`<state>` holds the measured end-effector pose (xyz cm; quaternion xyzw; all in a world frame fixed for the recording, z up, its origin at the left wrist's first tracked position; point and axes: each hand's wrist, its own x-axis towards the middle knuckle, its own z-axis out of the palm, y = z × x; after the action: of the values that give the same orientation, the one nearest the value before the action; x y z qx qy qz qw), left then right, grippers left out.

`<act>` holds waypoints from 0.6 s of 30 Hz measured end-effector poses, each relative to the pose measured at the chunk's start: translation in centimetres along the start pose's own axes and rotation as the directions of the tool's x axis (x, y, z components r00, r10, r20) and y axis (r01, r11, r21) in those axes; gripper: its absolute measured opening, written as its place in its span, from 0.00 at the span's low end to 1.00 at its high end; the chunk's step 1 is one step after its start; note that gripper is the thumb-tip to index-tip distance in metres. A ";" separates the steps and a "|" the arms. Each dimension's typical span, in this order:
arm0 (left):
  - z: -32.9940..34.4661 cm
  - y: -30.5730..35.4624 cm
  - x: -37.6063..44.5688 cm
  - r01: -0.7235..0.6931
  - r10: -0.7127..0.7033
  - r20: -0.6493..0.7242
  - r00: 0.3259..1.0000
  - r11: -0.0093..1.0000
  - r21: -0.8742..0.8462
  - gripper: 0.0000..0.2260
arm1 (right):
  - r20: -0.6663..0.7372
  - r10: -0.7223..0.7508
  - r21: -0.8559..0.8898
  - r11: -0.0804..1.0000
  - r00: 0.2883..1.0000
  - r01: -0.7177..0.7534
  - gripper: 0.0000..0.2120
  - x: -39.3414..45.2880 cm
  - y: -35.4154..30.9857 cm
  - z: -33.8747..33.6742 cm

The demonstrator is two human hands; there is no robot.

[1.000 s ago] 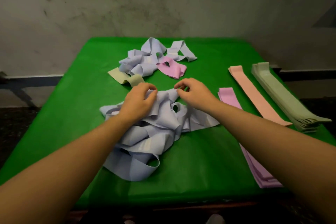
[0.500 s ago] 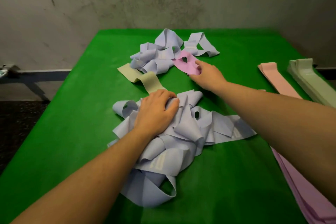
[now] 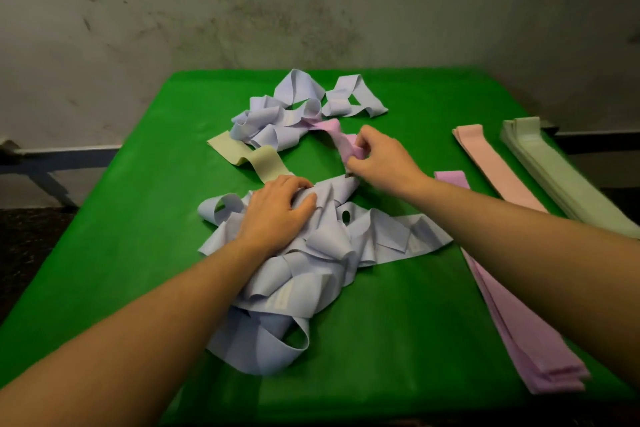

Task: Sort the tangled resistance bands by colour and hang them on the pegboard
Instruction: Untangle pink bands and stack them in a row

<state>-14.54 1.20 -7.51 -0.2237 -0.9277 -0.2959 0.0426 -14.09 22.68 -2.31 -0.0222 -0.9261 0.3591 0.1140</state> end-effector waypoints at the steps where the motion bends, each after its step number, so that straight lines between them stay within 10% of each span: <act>1: -0.3 0.2 0.2 0.013 -0.012 0.028 1.000 1.000 -0.028 0.14 | -0.004 -0.012 0.026 1.000 1.000 0.012 0.10 -0.5 -0.6 -0.7; 12: -4.5 8.2 -2.1 0.002 0.027 0.096 0.995 0.955 -0.297 0.36 | 0.083 -0.014 0.550 0.834 0.996 -0.034 0.17 -8.2 -7.9 -8.1; 18: -4.7 12.5 -5.4 -0.089 0.138 0.078 0.987 0.889 -0.448 0.14 | 0.116 0.054 0.752 0.648 0.992 -0.123 0.11 -12.8 -10.4 -10.9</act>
<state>-4.41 5.47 1.82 -0.2971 -0.8221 -0.4839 -0.0422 1.24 20.63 9.98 -0.0028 -0.6936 0.7181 0.0563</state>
